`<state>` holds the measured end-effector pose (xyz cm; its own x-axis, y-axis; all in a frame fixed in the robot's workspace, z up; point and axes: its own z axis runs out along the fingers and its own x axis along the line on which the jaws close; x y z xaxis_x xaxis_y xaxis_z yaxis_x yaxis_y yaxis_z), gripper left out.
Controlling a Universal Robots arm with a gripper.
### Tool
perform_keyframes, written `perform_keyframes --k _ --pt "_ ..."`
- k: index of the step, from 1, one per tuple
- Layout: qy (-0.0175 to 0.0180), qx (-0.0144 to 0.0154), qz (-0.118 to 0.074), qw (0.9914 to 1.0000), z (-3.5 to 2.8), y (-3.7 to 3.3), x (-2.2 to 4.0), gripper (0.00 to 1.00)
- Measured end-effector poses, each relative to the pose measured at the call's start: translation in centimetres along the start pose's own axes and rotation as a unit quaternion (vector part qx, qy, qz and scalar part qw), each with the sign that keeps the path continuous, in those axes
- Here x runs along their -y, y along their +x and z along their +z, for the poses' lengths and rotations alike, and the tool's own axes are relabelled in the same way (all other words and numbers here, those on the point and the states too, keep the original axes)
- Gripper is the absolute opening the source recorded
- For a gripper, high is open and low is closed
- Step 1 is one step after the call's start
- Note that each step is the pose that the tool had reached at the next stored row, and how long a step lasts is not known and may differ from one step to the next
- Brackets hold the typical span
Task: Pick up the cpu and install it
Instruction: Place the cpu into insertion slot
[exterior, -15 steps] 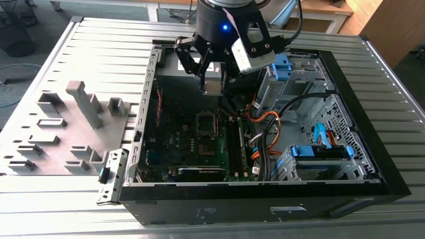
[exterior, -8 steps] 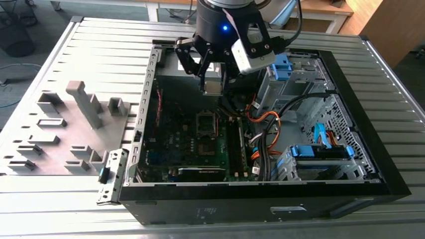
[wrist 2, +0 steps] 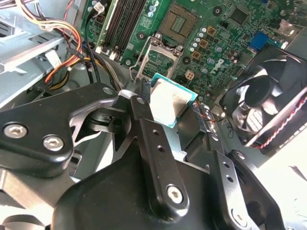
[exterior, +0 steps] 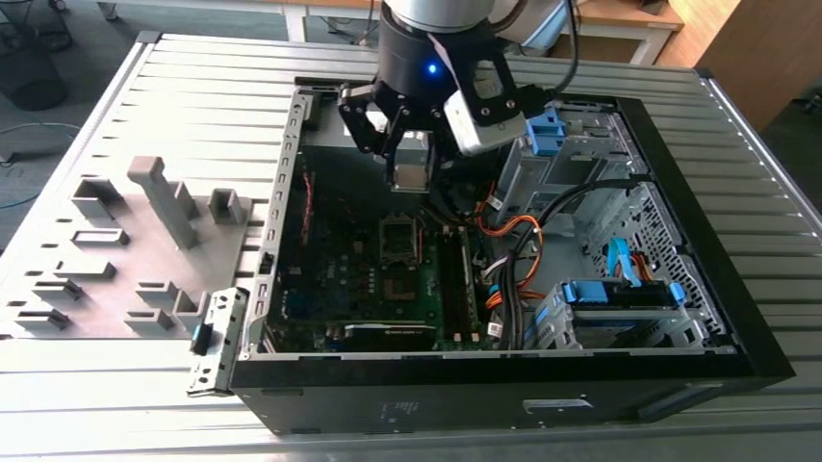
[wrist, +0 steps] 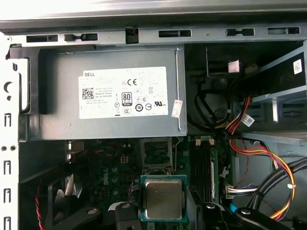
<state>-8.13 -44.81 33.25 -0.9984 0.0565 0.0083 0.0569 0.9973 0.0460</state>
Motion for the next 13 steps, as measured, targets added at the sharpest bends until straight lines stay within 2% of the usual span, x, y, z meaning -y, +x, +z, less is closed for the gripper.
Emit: perform_keyframes --k 13 --pt "0.0 0.0 0.0 1.0 2.2 0.08 0.46 0.47"
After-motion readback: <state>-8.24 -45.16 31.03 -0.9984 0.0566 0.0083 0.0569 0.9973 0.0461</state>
